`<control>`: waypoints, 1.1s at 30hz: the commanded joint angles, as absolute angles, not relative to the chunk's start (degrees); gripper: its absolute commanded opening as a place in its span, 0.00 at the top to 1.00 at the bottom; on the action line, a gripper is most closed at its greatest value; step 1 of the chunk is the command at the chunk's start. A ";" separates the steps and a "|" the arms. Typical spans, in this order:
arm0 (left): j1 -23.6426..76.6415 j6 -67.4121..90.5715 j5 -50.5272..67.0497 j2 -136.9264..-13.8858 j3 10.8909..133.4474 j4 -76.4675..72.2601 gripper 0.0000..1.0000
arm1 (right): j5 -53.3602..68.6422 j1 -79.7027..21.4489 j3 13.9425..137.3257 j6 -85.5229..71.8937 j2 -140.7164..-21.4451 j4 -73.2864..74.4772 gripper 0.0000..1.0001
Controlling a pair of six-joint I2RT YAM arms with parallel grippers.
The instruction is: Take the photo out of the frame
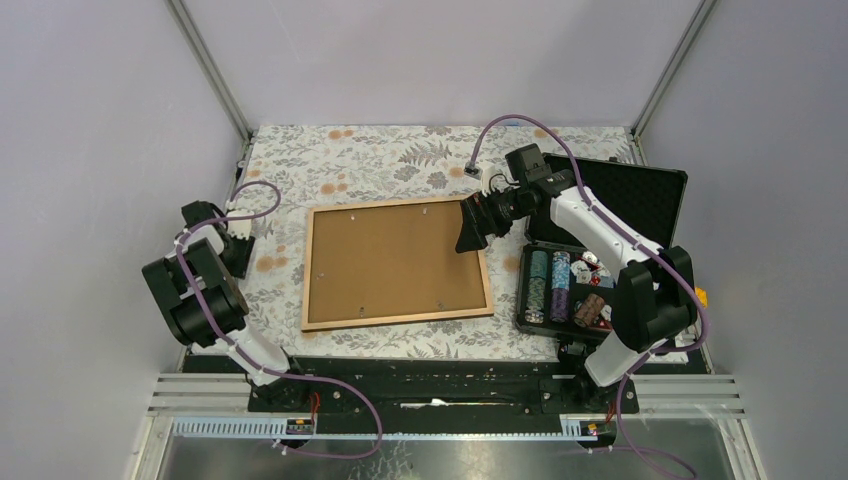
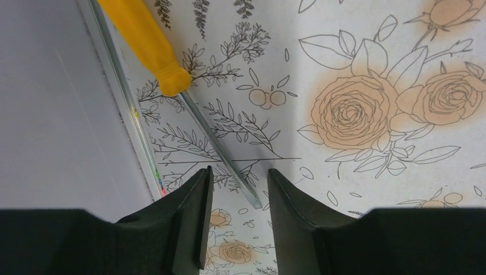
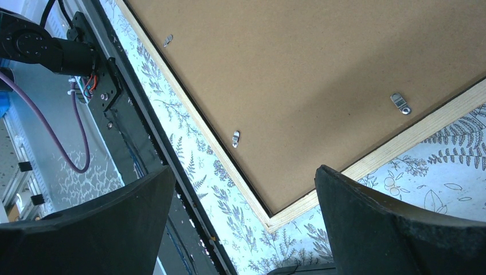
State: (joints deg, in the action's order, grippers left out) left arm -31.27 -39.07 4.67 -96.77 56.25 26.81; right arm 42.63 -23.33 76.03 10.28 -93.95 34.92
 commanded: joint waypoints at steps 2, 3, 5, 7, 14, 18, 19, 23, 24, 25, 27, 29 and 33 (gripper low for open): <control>-31.43 -38.61 8.99 -94.41 56.22 28.74 0.46 | 42.30 -24.06 76.17 11.42 -92.82 35.07 0.00; -31.38 -38.93 9.91 -93.26 56.39 29.48 0.43 | 42.08 -24.02 76.12 11.42 -92.81 35.03 0.00; -31.39 -39.50 11.62 -90.70 57.06 31.11 0.41 | 41.51 -24.13 76.03 11.58 -92.81 35.05 0.00; -31.43 -40.86 13.89 -88.35 57.66 33.06 0.39 | 40.58 -24.09 75.88 11.73 -92.88 35.07 0.00; -27.82 -54.58 31.73 -78.34 59.67 49.34 0.37 | 40.42 -24.08 74.81 11.89 -92.49 34.94 0.00; -14.85 -57.39 31.31 -70.85 56.12 53.29 0.37 | 40.01 -24.08 74.88 11.69 -92.24 34.98 0.00; -10.92 -56.96 30.84 -68.84 54.95 53.27 0.36 | 39.64 -24.07 74.88 11.74 -92.02 34.89 0.01; 5.13 -52.05 29.24 -63.89 51.60 51.44 0.34 | 37.83 -23.91 74.22 11.31 -90.20 33.49 0.01; 8.57 -50.43 29.22 -63.48 51.03 50.81 0.34 | 37.46 -23.82 74.04 11.26 -89.77 33.15 0.00; 11.82 -48.86 28.80 -63.49 50.62 50.23 0.34 | 37.16 -23.75 73.93 11.32 -89.31 33.06 0.00; 18.13 -45.94 26.91 -64.01 49.65 48.72 0.35 | 36.93 -23.57 73.80 11.54 -88.77 33.03 0.00; 23.60 -43.28 24.93 -64.42 48.60 46.46 0.35 | 36.79 -23.51 73.07 12.18 -87.96 32.65 0.00; 34.02 -39.19 20.08 -66.32 45.87 40.76 0.35 | 35.87 -23.46 71.66 12.25 -87.08 31.64 0.00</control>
State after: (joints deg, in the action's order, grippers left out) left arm 26.57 -45.04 24.84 -64.88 48.03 47.46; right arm 37.32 -23.51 72.69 11.14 -89.76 33.36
